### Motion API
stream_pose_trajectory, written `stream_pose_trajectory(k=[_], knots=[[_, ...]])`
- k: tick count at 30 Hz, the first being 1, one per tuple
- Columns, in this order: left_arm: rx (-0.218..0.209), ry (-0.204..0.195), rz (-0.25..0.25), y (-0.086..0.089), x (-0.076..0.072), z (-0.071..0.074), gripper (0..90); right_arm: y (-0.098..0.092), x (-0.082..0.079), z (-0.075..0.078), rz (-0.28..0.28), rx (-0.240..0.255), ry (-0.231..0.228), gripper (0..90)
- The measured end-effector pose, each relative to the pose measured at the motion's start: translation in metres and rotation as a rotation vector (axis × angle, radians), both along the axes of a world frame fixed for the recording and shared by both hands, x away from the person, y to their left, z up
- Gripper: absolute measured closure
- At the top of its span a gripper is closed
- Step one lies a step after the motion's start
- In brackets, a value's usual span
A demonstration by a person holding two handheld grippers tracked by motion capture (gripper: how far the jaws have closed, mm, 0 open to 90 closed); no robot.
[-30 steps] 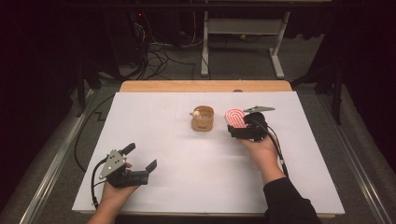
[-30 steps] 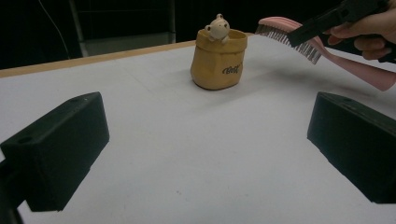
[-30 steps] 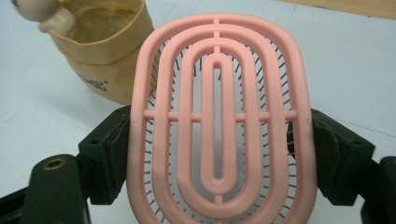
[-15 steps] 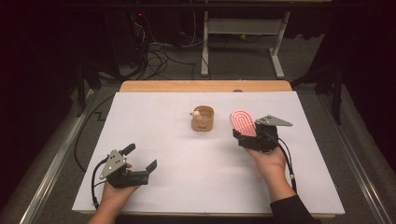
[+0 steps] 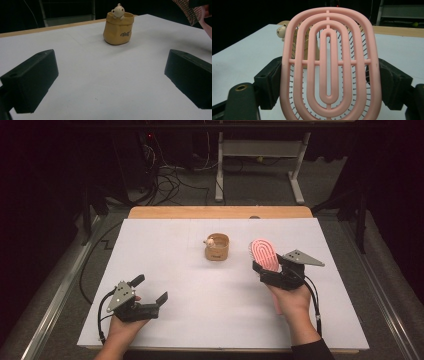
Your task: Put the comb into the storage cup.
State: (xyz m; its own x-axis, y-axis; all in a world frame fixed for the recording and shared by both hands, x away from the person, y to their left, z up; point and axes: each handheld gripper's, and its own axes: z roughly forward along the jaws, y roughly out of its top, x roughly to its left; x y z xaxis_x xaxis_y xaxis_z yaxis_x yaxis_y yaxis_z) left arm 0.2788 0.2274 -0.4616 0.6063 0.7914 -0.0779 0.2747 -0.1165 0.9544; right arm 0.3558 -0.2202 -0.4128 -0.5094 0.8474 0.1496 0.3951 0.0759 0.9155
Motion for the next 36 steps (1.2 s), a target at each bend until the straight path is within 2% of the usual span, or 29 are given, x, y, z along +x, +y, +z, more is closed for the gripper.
stream_pose_trajectory(k=[9, 10, 16, 17, 24, 31, 36], knots=[[0.004, 0.018, 0.000, -0.006, 0.001, 0.002, 0.0, -0.001, -0.008, 0.000, 0.006, -0.002, -0.039, 20.4], [0.019, 0.021, -0.007, -0.012, 0.002, 0.006, 0.0, 0.000, -0.010, 0.001, 0.014, -0.004, -0.048, 20.4], [0.044, 0.028, -0.033, -0.025, 0.007, 0.022, 0.0, 0.004, -0.015, 0.003, 0.030, -0.011, -0.065, 20.4], [0.032, 0.024, -0.037, -0.029, 0.010, 0.027, 0.0, 0.006, -0.017, 0.005, 0.036, -0.012, -0.074, 20.4], [0.022, 0.012, -0.068, -0.048, 0.021, 0.038, 0.0, 0.011, -0.022, 0.010, 0.057, -0.009, -0.102, 20.4], [0.035, 0.007, -0.098, -0.068, 0.033, 0.044, 0.0, 0.015, -0.024, 0.011, 0.067, -0.009, -0.112, 20.4], [0.015, 0.012, -0.122, -0.089, 0.044, 0.045, 0.0, 0.020, -0.026, 0.011, 0.077, -0.025, -0.123, 20.4]])
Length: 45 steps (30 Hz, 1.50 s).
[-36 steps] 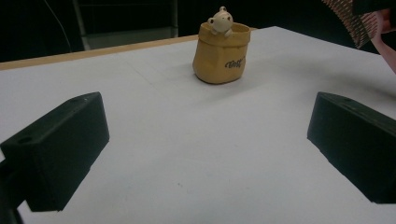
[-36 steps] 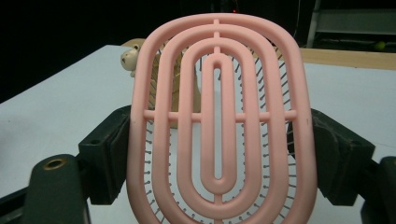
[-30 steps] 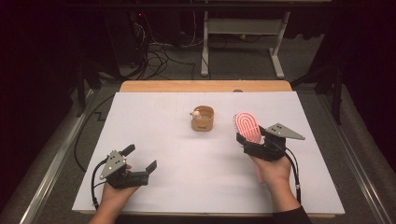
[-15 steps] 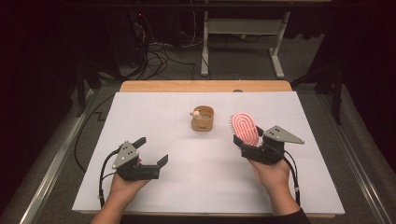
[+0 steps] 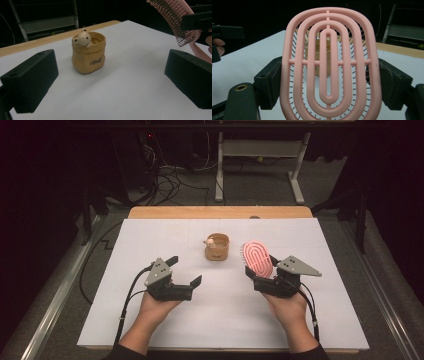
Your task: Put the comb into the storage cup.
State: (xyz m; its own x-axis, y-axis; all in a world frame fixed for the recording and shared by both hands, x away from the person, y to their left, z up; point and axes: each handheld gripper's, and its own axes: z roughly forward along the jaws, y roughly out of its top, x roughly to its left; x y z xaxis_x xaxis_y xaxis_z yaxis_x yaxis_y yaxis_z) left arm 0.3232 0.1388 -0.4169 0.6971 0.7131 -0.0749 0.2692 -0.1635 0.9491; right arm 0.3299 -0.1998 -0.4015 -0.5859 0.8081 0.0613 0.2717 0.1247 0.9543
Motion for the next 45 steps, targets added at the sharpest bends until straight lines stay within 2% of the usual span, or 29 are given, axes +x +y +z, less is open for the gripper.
stream_pose_trajectory(k=[9, 14, 19, 25, 30, 33, 39, 45], knots=[[-0.017, 0.027, -0.024, -0.013, 0.005, -0.006, 0.0, 0.004, 0.002, 0.000, 0.003, -0.006, -0.009, 20.4], [-0.001, 0.037, -0.036, -0.013, 0.006, -0.011, 0.0, 0.010, 0.003, 0.001, 0.012, -0.007, -0.020, 20.4], [-0.003, 0.041, -0.029, -0.009, 0.008, -0.015, 0.0, 0.017, 0.004, 0.005, 0.027, -0.009, -0.042, 20.4], [-0.016, 0.024, -0.013, -0.003, 0.006, -0.011, 0.0, 0.026, 0.007, 0.012, 0.041, -0.003, -0.068, 20.3], [-0.024, 0.016, -0.003, 0.002, 0.004, -0.008, 0.0, 0.039, 0.011, 0.019, 0.061, -0.012, -0.111, 20.3], [-0.030, 0.017, -0.001, 0.004, 0.002, -0.006, 0.0, 0.044, 0.012, 0.021, 0.070, -0.008, -0.116, 20.3], [-0.049, 0.013, 0.013, 0.010, 0.001, -0.002, 0.0, 0.056, 0.013, 0.021, 0.090, -0.001, -0.148, 20.3], [-0.063, 0.007, 0.009, 0.012, -0.003, 0.002, 0.0, 0.060, 0.005, 0.015, 0.109, -0.003, -0.176, 20.3]])
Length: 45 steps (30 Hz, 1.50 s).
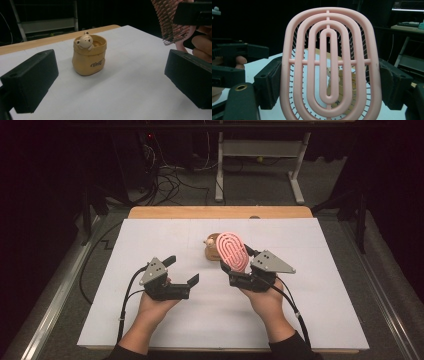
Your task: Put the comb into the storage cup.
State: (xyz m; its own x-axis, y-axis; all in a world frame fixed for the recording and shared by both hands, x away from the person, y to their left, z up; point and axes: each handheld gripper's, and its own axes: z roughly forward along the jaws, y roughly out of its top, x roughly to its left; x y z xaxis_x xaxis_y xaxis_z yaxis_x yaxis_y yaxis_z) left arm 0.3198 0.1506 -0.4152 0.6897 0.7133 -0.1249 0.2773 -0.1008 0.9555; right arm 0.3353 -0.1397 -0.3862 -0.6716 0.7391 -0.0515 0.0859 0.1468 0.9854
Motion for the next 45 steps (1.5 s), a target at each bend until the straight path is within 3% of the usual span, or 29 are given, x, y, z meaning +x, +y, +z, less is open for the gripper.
stream_pose_trajectory(k=[7, 20, 30, 35, 40, 41, 45], knots=[[-0.033, 0.002, -0.017, 0.000, -0.005, 0.007, 0.0, 0.004, -0.010, -0.006, 0.012, -0.015, -0.039, 20.3], [-0.045, -0.020, -0.066, -0.012, -0.018, 0.026, 0.0, 0.017, -0.020, -0.013, 0.043, -0.051, -0.074, 20.3], [-0.057, -0.014, -0.097, -0.018, -0.023, 0.037, 0.0, 0.031, -0.030, -0.014, 0.086, -0.057, -0.103, 20.3], [-0.053, 0.013, -0.103, -0.021, -0.020, 0.034, 0.0, 0.036, -0.034, -0.014, 0.103, -0.062, -0.109, 20.3], [-0.069, 0.047, -0.113, -0.025, -0.014, 0.034, 0.0, 0.040, -0.037, -0.013, 0.112, -0.062, -0.119, 20.3], [-0.081, 0.069, -0.123, -0.027, -0.012, 0.034, 0.0, 0.040, -0.038, -0.012, 0.114, -0.062, -0.122, 20.3], [-0.094, 0.081, -0.130, -0.029, -0.009, 0.038, 0.0, 0.040, -0.038, -0.012, 0.115, -0.062, -0.130, 20.3]])
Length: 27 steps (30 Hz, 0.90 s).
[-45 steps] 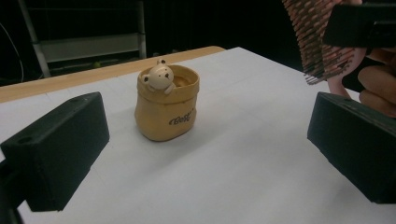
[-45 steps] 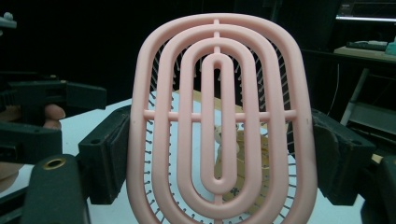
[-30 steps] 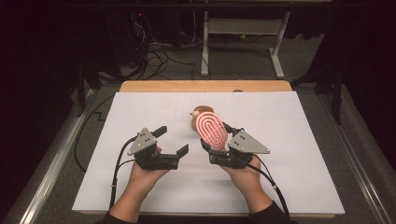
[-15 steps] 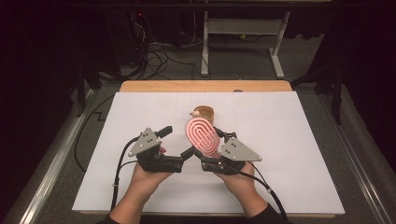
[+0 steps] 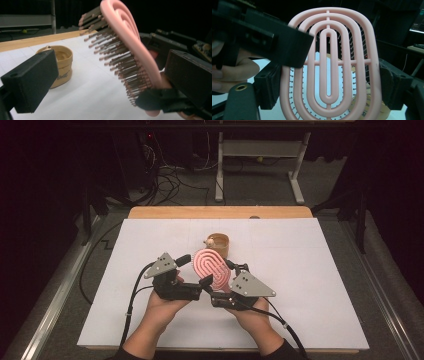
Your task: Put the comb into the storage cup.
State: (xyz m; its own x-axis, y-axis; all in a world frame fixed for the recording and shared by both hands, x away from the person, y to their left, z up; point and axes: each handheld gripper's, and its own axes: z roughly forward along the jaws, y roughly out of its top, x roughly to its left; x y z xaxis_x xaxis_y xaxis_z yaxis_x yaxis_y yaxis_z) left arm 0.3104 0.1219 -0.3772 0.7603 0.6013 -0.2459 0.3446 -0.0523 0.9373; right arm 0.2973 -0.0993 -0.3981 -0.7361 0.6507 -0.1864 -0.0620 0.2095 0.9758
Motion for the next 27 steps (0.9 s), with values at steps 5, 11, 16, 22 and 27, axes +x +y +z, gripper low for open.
stream_pose_trajectory(k=[5, 11, 16, 22, 27], knots=[[-0.014, 0.026, -0.009, -0.002, 0.004, 0.008, 0.0, 0.000, -0.001, 0.001, 0.000, 0.002, -0.004, 20.3], [-0.037, 0.045, -0.041, -0.002, 0.005, 0.009, 13.7, -0.001, -0.002, 0.003, -0.001, 0.011, -0.012, 20.3], [-0.058, 0.084, -0.086, -0.001, 0.008, 0.009, 24.6, -0.001, -0.002, 0.003, -0.001, 0.006, -0.014, 20.3], [-0.058, 0.127, -0.126, -0.002, 0.011, 0.007, 37.6, 0.000, -0.002, 0.003, -0.003, 0.004, -0.012, 20.3], [-0.053, 0.137, -0.138, -0.003, 0.011, 0.007, 44.9, 0.000, -0.002, 0.002, -0.003, 0.000, -0.013, 20.3]])
